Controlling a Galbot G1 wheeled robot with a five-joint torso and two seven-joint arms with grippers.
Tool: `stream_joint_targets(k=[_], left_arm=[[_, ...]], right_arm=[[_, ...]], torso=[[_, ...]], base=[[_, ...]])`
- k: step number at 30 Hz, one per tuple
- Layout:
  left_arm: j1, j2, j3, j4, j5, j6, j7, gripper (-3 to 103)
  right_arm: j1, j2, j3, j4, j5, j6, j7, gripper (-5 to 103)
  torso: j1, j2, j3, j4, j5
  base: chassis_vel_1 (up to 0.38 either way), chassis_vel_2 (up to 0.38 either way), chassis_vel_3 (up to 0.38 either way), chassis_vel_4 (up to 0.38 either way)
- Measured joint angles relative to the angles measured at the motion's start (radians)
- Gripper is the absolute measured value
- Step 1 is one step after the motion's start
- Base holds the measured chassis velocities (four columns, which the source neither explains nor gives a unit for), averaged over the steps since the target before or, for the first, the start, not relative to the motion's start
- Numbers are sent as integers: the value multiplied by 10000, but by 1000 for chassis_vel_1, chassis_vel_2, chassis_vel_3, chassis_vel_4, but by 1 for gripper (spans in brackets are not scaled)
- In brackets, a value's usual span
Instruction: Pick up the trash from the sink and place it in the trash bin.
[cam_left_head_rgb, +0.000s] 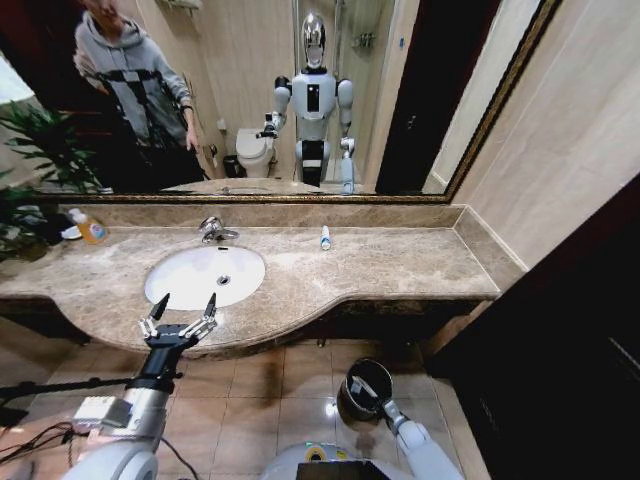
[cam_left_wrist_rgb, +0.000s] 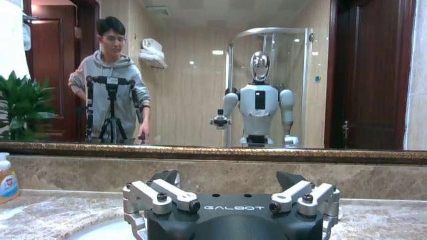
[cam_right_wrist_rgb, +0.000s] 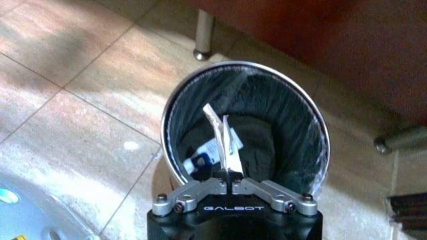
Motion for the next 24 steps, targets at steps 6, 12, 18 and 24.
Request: stream_joint_targets(k=[6,12,18,24], left_arm=[[-1,0,0,0,0,0,0,100],[0,0,0,0,0,0,0,100],[0,0,0,0,0,0,0,100],[0,0,0,0,0,0,0,100]], right_arm=[[250,-3,15,-400,385,-134,159,8],[251,19,54,-356,542,-259,350,24],[94,71,127,-28,759,-332,436,45],[-400,27,190,735,1008,-245,491,73]], torso=[[-1,0,0,0,-1],[-1,0,0,0,-1],[0,0,-1,0,-1],[-1,0,-1,0,-1]], base=[[0,0,0,0],[0,0,0,0],[0,0,0,0],[0,0,0,0]])
